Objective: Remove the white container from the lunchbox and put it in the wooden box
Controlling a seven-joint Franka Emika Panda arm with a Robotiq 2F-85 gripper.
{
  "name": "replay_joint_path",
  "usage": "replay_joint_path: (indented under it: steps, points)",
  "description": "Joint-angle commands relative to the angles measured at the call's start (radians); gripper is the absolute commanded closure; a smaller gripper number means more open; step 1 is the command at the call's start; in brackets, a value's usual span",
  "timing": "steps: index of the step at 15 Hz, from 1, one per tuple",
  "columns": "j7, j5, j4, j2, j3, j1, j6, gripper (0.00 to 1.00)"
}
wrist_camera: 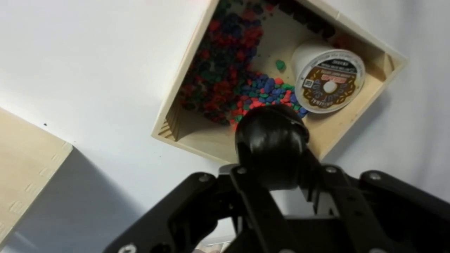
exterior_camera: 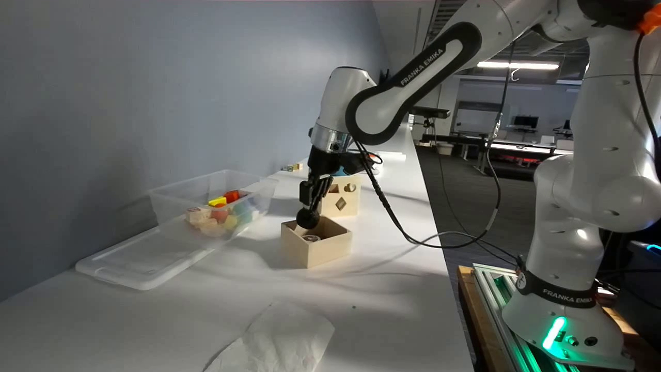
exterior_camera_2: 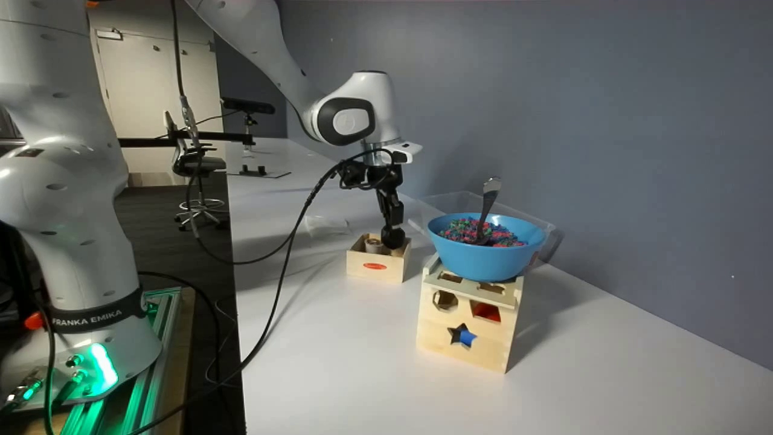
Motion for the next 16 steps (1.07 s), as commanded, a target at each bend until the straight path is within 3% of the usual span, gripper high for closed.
replay_joint_path:
  steps: [1, 16]
  points:
    - [-0.017, 0.014, 0.03, 0.039, 0.0, 0.005, 0.009, 0.91]
    - [-0.153, 0.149, 0.126, 0.162, 0.04, 0.016, 0.024, 0.91]
